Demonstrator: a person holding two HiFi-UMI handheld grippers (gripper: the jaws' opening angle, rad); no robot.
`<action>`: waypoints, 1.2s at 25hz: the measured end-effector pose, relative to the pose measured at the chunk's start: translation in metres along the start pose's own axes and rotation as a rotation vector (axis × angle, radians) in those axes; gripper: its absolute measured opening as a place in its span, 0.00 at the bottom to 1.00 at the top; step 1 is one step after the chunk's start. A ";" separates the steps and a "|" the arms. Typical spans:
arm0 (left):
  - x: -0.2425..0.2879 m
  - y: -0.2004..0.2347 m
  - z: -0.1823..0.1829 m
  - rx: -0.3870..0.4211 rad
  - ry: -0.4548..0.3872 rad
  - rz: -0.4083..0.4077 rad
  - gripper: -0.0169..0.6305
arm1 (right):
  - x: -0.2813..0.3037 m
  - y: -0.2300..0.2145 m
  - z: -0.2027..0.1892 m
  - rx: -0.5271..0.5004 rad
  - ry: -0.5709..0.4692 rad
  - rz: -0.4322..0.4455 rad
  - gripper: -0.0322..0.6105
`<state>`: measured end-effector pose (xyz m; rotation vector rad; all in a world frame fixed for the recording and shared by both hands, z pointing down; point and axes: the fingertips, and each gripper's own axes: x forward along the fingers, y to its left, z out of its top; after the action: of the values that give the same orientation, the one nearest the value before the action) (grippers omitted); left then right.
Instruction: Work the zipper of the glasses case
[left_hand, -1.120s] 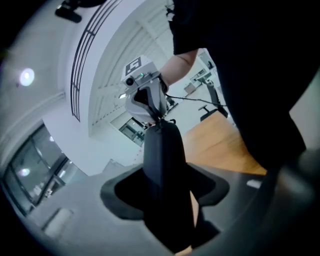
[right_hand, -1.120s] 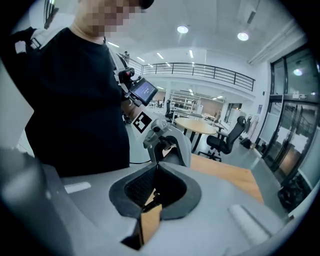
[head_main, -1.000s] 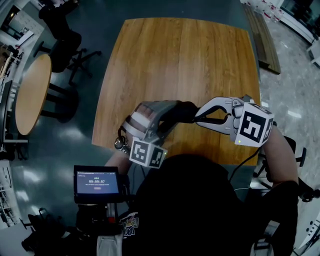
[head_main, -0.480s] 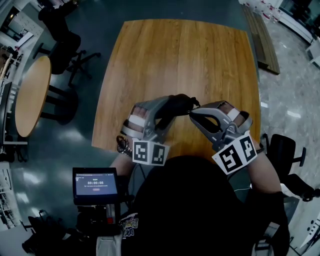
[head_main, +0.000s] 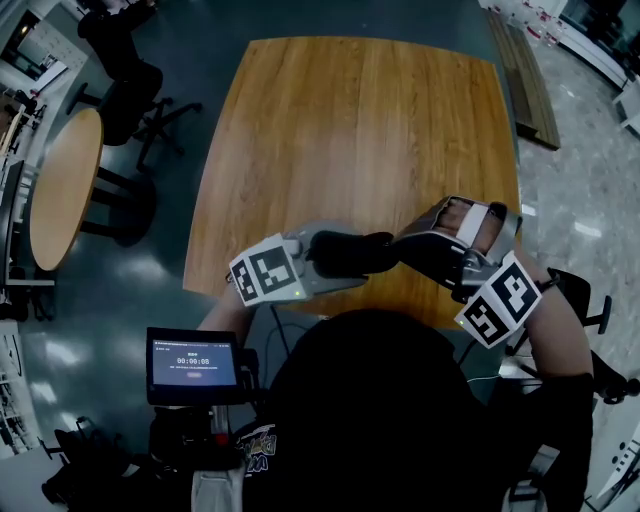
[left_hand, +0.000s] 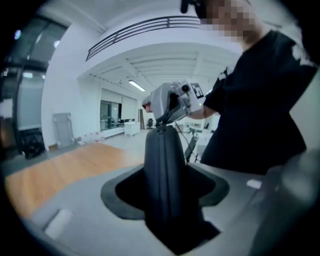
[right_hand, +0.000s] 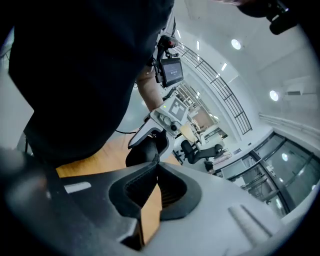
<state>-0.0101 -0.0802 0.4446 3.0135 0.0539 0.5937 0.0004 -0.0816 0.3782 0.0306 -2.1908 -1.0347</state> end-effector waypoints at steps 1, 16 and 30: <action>-0.002 -0.006 0.006 -0.054 -0.033 -0.054 0.42 | -0.002 -0.001 0.003 0.022 -0.020 0.019 0.06; -0.054 0.013 0.065 -0.590 -0.716 -0.260 0.42 | -0.009 -0.052 -0.004 0.309 -0.139 -0.170 0.06; -0.078 0.070 0.074 -0.955 -1.169 -0.118 0.42 | 0.012 -0.043 -0.007 0.629 -0.256 -0.335 0.06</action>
<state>-0.0523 -0.1578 0.3525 1.9579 -0.0902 -0.9159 -0.0157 -0.1187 0.3586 0.5952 -2.7294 -0.4890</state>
